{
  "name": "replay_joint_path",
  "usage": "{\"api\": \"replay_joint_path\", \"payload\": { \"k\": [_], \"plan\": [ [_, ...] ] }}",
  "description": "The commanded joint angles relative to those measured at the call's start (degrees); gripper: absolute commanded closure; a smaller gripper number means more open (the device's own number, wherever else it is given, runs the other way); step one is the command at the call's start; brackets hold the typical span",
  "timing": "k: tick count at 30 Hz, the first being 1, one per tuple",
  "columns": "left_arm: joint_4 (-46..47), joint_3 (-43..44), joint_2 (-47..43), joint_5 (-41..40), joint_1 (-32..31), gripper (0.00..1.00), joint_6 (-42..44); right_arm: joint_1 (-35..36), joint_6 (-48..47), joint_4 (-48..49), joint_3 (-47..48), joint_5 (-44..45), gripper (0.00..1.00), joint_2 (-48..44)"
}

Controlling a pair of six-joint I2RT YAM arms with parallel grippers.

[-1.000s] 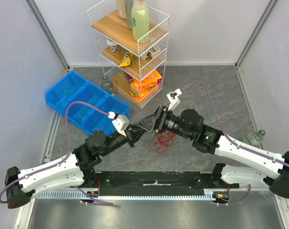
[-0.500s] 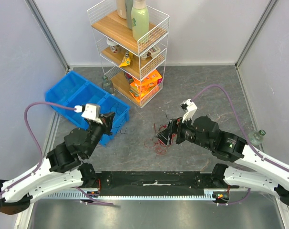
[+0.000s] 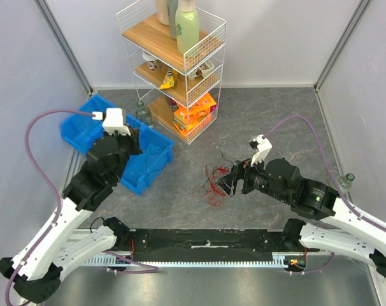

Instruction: Untangle the cables

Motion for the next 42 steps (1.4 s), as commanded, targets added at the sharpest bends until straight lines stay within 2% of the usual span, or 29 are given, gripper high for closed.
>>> {"api": "replay_joint_path", "payload": {
  "k": [1,5,10,14,17,23,25,27,31,32,36,38,40,42],
  "plan": [
    [3.19,8.94,0.85,2.65,0.44,0.98,2.45,0.24,-0.01,-0.40,-0.47,2.06,0.07,-0.58],
    [3.36,12.29,1.91,0.98,0.44,0.98,5.87,0.15,-0.36,-0.32,-0.38,2.32,0.07,0.30],
    [3.89,11.25,2.08,-0.42,0.44,0.98,7.03,0.24,-0.62,-0.32,-1.17,3.11,0.07,0.74],
    [3.89,6.07,1.91,0.01,0.44,0.98,4.57,0.33,-0.62,-0.23,-1.61,3.38,0.07,0.83],
    [5.73,-0.51,2.08,-4.28,0.70,0.98,2.81,0.24,-0.71,-0.23,-2.14,3.99,0.07,0.92],
    [3.45,-9.93,6.03,-7.71,2.10,0.97,-8.16,0.24,-0.62,-0.05,-2.58,4.17,0.07,1.18],
    [1.79,-10.29,6.30,-9.12,2.72,0.76,-11.24,0.24,-0.45,-0.14,-2.84,4.26,0.07,1.53],
    [1.69,-10.03,5.52,-9.57,2.90,0.68,-12.05,0.24,-0.27,0.03,-3.10,4.00,0.07,1.80],
    [1.70,-8.80,3.84,-8.34,3.16,0.19,-11.96,0.24,-0.27,0.92,-3.64,4.08,0.07,2.85],
    [1.17,-8.19,3.67,-7.90,3.16,0.10,-12.05,0.24,-0.27,1.00,-3.37,3.73,0.07,3.20],
    [0.11,-7.39,2.26,-4.48,3.16,0.08,-11.43,0.24,-0.62,1.53,-3.46,3.90,0.07,4.08],
    [-0.50,-7.39,1.30,-0.19,3.16,0.09,-12.31,0.33,-0.45,1.62,-3.63,4.61,0.07,4.52],
    [0.02,-7.56,0.50,9.10,3.16,0.09,-12.14,0.24,0.42,0.83,-4.07,7.84,0.07,4.96],
    [1.77,-8.44,0.59,23.32,3.16,0.11,-11.78,-0.20,2.00,-2.67,-3.38,14.60,0.08,7.06]
  ]
}}
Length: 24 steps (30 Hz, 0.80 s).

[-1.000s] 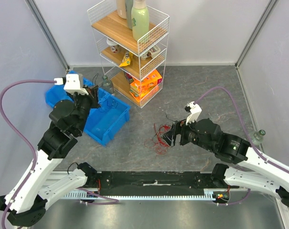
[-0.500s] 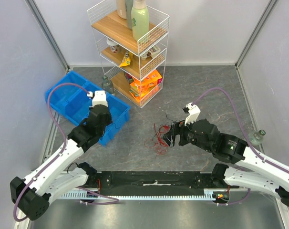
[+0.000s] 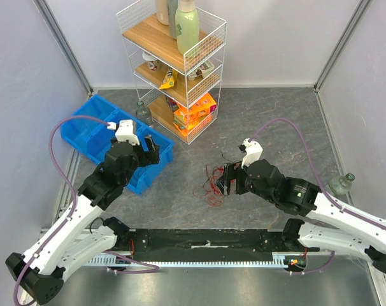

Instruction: Untangle the cables

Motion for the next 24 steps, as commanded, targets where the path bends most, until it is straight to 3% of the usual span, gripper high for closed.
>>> {"api": "replay_joint_path", "payload": {
  "k": [1,4,7,9,13,18,21,24],
  "plan": [
    [3.48,0.69,-0.11,26.56,0.28,0.12,-2.69,-1.07,2.56,-4.86,1.48,12.97,0.09,4.55],
    [4.72,0.43,3.31,44.75,0.19,0.08,-8.21,-3.97,0.55,-7.88,3.77,13.98,0.16,10.79],
    [16.79,-5.96,6.48,57.16,-1.47,0.08,-14.98,-5.82,-1.92,-3.59,1.67,11.35,0.28,13.09],
    [21.84,-9.14,7.18,53.19,-9.00,0.10,-17.54,-8.71,-2.71,-0.16,-0.61,6.18,0.30,14.32],
    [20.99,-7.75,11.83,38.15,-22.11,0.14,-14.39,-14.34,-2.80,8.89,-6.58,-3.85,0.37,13.89],
    [20.19,-5.38,19.22,37.16,-25.39,0.20,-13.86,-14.62,-9.55,17.07,-10.81,-13.70,0.36,15.46],
    [20.71,-5.29,20.02,36.63,-25.74,0.20,-13.77,-12.08,-11.93,16.73,-9.86,-9.96,0.39,18.45],
    [21.33,-5.99,19.23,35.58,-25.74,0.20,-13.07,-5.93,-13.17,14.80,-7.22,3.21,0.40,21.08]
  ]
}}
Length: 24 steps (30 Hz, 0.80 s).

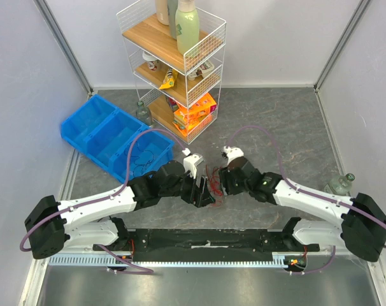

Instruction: Untangle the cables

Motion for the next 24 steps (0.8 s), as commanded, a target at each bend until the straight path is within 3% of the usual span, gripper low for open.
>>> {"api": "replay_joint_path", "payload": {
  "k": [1,3,7,9,17,19,24],
  "plan": [
    [3.54,1.66,-1.38,-3.22,-0.43,0.20,-0.37,6.78,-4.40,1.84,4.19,13.75,0.41,3.84],
    [1.97,2.10,-1.82,-3.92,-0.34,0.20,-0.19,7.14,-4.67,0.35,6.21,17.20,0.43,7.09],
    [1.17,0.87,-3.58,-5.15,-0.34,0.20,-0.19,9.16,-6.16,-0.19,8.68,19.66,0.58,11.24],
    [0.30,0.34,-4.28,-6.47,-0.34,0.20,-0.19,10.13,-6.08,-0.97,9.47,21.07,0.58,10.19],
    [-3.67,0.25,-8.06,-14.29,-0.43,0.18,-0.02,10.31,-6.33,-2.82,9.04,21.25,0.43,1.31],
    [-3.23,0.25,-8.68,-15.26,-0.26,0.17,0.33,10.30,-7.13,-2.56,8.86,22.13,0.37,1.22],
    [-3.32,1.22,-8.59,-14.48,-0.25,0.16,0.42,10.04,-9.15,-2.12,10.17,21.87,0.35,6.13]
  ]
}}
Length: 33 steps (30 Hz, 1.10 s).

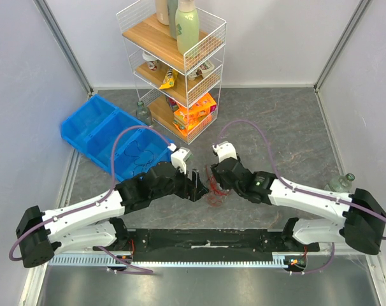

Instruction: Untangle the cables

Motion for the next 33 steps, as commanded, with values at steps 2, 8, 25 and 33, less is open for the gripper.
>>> {"api": "replay_joint_path", "payload": {
  "k": [2,8,25,33],
  "plan": [
    [0.55,0.72,-0.50,-0.94,-0.19,0.16,0.14,-0.12,-2.84,2.14,2.42,-0.49,0.35,5.16],
    [0.90,-1.83,-1.91,0.46,-0.19,0.16,-2.23,-0.12,-5.12,5.93,1.89,-3.40,0.43,7.10],
    [2.48,-2.36,-1.92,3.26,-0.10,0.14,-2.23,-0.12,-6.35,7.33,1.28,-0.68,0.55,9.65],
    [5.12,-2.97,1.52,5.48,-0.19,0.14,-3.90,-0.12,-6.71,8.39,0.49,-0.77,0.83,10.09]
  ]
}}
